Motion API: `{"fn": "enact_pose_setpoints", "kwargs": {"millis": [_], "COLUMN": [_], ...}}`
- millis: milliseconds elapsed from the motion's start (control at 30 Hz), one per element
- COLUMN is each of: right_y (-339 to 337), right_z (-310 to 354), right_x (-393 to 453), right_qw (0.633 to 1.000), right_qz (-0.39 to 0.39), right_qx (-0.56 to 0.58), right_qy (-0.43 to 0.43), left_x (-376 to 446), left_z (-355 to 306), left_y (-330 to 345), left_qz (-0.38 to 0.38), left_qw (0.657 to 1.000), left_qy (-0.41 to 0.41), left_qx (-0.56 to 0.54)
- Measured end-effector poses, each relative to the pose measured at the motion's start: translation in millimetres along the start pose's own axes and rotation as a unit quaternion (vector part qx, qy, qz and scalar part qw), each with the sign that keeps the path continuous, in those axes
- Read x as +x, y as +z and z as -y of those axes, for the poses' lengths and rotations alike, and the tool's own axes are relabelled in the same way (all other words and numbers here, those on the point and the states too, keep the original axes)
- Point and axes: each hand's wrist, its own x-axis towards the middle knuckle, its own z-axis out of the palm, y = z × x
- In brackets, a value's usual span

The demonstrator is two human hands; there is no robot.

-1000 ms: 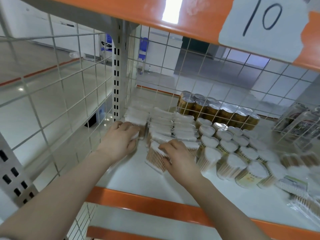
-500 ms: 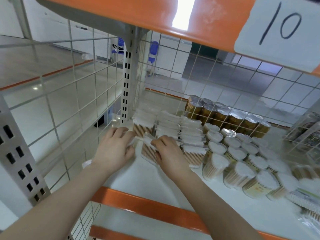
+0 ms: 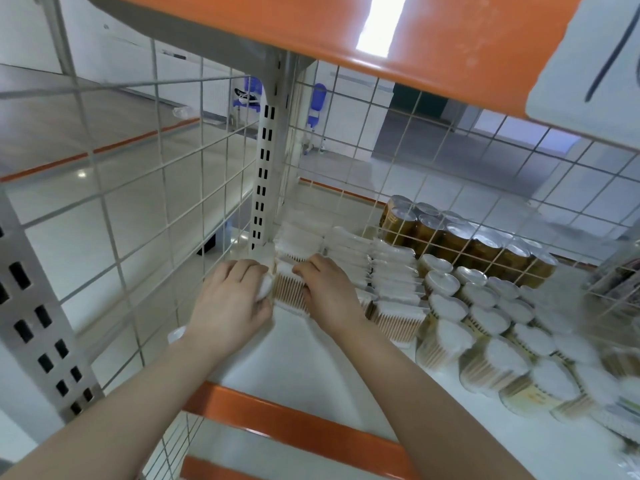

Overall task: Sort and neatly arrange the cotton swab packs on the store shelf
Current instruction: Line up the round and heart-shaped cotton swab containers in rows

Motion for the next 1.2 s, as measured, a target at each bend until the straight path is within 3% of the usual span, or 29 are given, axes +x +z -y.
{"fn": "enact_pose_setpoints", "kwargs": {"millis": [433,833,1200], "right_y": [-6.4,-25.6,-42.8], "right_z": [2.0,2.4,9.0], "right_x": [24.8,18.8,-0.5], "right_qw": [0.996,0.995,0.995], "right_qz": [0.039,0.066,0.070], "right_qx": [-0.084,-0.059,-0.038], "right_qy": [0.009,0.049,0.052], "left_x": [-2.3,-2.7,-13.1], "left_z": [-6.4,-7.2,-8.0], "left_y": [3.2,-0.3,-14.3], "left_qz": [0.001,0.029,0.002], "left_qw": [1.000,1.000,1.000], "left_qy": [-0.004,-0.001,0.011], "left_qx": [-0.008,0.008,0.020]}}
